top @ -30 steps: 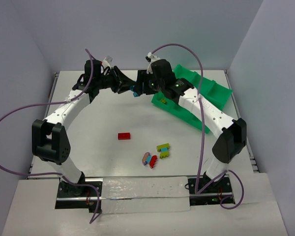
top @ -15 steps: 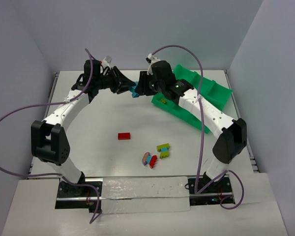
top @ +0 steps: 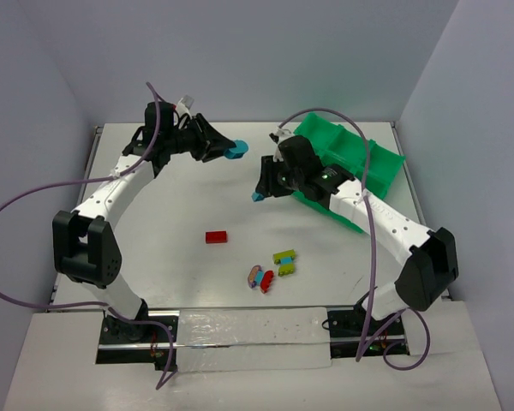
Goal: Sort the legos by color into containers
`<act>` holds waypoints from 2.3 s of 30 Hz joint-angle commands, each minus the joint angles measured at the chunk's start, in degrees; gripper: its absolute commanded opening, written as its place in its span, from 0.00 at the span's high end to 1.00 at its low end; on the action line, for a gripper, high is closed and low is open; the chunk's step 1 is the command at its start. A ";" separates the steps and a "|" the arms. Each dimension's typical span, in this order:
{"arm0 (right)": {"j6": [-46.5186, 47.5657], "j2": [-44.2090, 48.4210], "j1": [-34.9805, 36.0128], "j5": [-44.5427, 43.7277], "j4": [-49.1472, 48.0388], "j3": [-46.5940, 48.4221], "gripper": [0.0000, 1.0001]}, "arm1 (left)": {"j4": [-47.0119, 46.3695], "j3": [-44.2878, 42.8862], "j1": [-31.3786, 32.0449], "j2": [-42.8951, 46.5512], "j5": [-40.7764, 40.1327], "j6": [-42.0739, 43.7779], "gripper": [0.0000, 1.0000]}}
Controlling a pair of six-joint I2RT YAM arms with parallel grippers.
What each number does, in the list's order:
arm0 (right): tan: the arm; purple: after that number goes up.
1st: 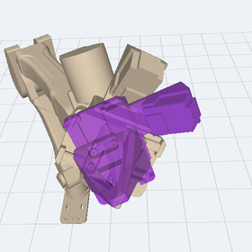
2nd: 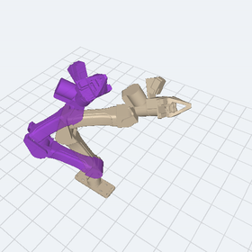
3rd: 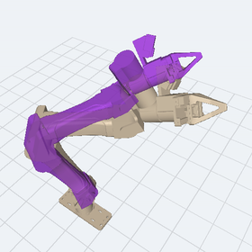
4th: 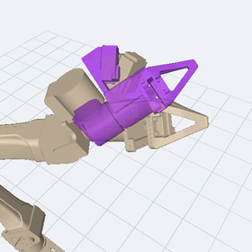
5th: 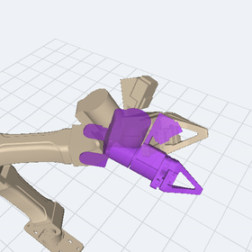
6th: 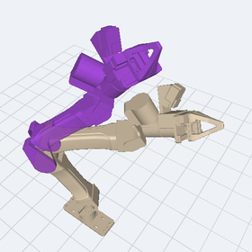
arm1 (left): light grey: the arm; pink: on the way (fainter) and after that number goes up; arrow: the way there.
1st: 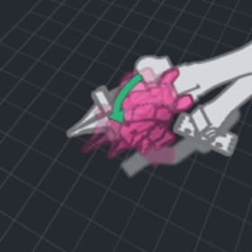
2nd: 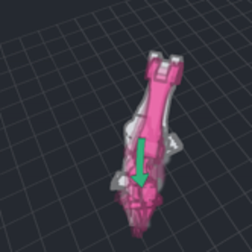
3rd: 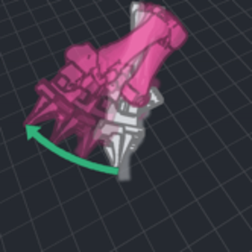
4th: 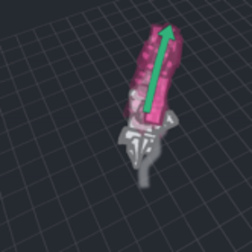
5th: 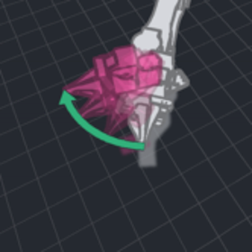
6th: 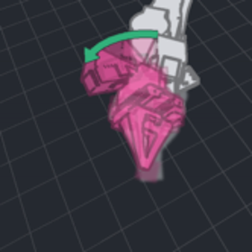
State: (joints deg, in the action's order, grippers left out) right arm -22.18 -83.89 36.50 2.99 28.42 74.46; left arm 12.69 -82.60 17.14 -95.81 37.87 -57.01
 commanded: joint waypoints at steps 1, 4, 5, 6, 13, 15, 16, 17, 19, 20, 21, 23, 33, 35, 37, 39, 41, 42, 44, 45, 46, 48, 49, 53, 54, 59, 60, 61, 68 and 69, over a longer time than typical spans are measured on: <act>0.50 6.14 -2.01 -10.78 4.58 -0.53 1.00 | -2.92 -3.18 -0.17 0.20 -0.18 -1.09 1.00; -2.96 7.78 -7.80 -17.80 6.44 -1.48 1.00 | -1.84 -3.68 -0.03 -0.33 -0.57 -0.44 1.00; -3.70 8.32 -9.45 -19.61 6.36 -2.05 1.00 | -1.35 -3.81 0.05 -0.29 -1.16 0.07 1.00; -4.19 8.84 -11.09 -20.81 5.76 -2.63 1.00 | -0.77 -3.91 0.14 -0.28 -1.84 0.67 1.00; -4.76 2.35 -20.08 -24.11 0.48 -0.32 1.00 | 2.71 -5.11 2.99 -1.14 -5.01 3.39 1.00; -4.64 -0.27 -21.39 -24.33 -0.14 1.52 1.00 | 4.06 -5.86 4.20 -1.43 -5.96 4.07 1.00; -4.57 -1.72 -21.91 -24.58 -0.35 2.06 1.00 | 4.51 -6.34 4.92 -1.51 -6.61 4.48 1.00; -4.62 -3.59 -22.43 -24.95 -0.47 2.69 1.00 | 4.94 -6.58 5.41 -1.57 -7.19 4.94 1.00; -4.52 -5.53 -23.12 -24.84 -1.08 3.63 1.00 | 5.55 -6.89 6.12 -1.44 -7.94 5.28 1.00; -4.44 -6.94 -23.95 -24.09 -2.26 4.41 1.00 | 5.69 -6.96 6.60 -1.32 -8.09 5.41 1.00; -4.37 -8.22 -24.26 -23.34 -2.72 4.79 1.00 | 5.76 -6.96 6.76 -1.39 -8.16 5.42 1.00; -4.12 -9.77 -24.40 -23.24 -2.79 5.95 0.97 | 5.75 -7.41 7.15 -1.73 -8.05 5.54 1.00; -2.96 -16.44 -24.63 -24.74 0.00 11.47 0.24 | 6.51 -15.10 11.63 -7.83 -8.21 5.16 1.00; -2.72 -15.50 -24.70 -24.92 0.46 12.06 0.24 | 6.49 -16.76 12.38 -9.35 -8.03 4.85 1.00; -2.96 -13.77 -24.87 -25.05 0.89 11.73 0.24 | 6.44 -18.13 13.06 -10.74 -7.94 4.77 1.00; -3.55 -10.47 -25.35 -24.78 1.58 10.83 0.24 | 6.33 -19.84 14.08 -12.50 -7.78 4.66 1.00; -4.57 -6.41 -26.48 -23.11 2.02 9.15 0.24 | 6.30 -21.65 15.17 -14.39 -7.87 4.63 1.00; -5.13 -4.37 -27.13 -21.39 2.08 7.38 0.24 | 6.41 -22.60 15.71 -15.42 -7.85 4.63 1.00; -6.20 0.72 -28.42 -19.34 1.99 4.86 0.24 | 6.30 -25.05 16.96 -18.08 -7.64 4.28 1.00; -6.35 2.72 -28.64 -19.33 2.13 3.51 0.24 | 6.27 -26.27 17.55 -19.32 -7.72 4.16 1.00; -6.70 7.38 -28.76 -19.35 2.51 1.78 0.24 | 6.26 -29.20 18.90 -22.28 -7.90 3.91 1.00; -7.40 12.66 -28.76 -19.58 3.43 -1.00 0.24 | 6.88 -33.69 20.14 -26.39 -7.90 3.67 1.00; -7.67 12.96 -28.76 -19.75 3.72 -2.11 0.24 | 6.91 -35.36 20.61 -27.88 -8.30 3.66 1.00; -9.67 25.55 -28.76 -19.33 4.59 -9.16 0.24 | 10.85 -46.90 22.73 -36.63 -15.42 5.29 1.00; -10.20 28.33 -28.76 -19.09 4.70 -10.39 0.24 | 10.56 -48.37 23.05 -38.13 -15.85 5.08 1.00; -11.37 35.72 -28.68 -20.58 9.00 -12.04 0.24 | 5.90 -52.81 23.65 -44.71 -19.48 4.10 1.00; -11.17 36.66 -28.68 -20.76 9.70 -11.86 0.24 | 5.36 -53.42 23.77 -45.51 -20.14 4.08 1.00; -10.76 37.97 -28.68 -20.93 10.31 -11.59 0.24 | 4.75 -53.98 24.10 -46.30 -21.12 3.91 1.00; -9.72 39.24 -28.68 -21.00 15.68 -8.73 0.24 | -0.77 -59.78 26.09 -52.00 -22.15 1.92 0.56; -9.72 39.24 -28.76 -20.84 15.87 -8.72 0.24 | -1.39 -59.95 26.19 -52.51 -21.98 1.66 0.50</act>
State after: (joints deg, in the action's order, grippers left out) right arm -32.12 -44.93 7.62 -16.95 41.45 63.31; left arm 18.11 -138.11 41.55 -147.38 17.02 -53.92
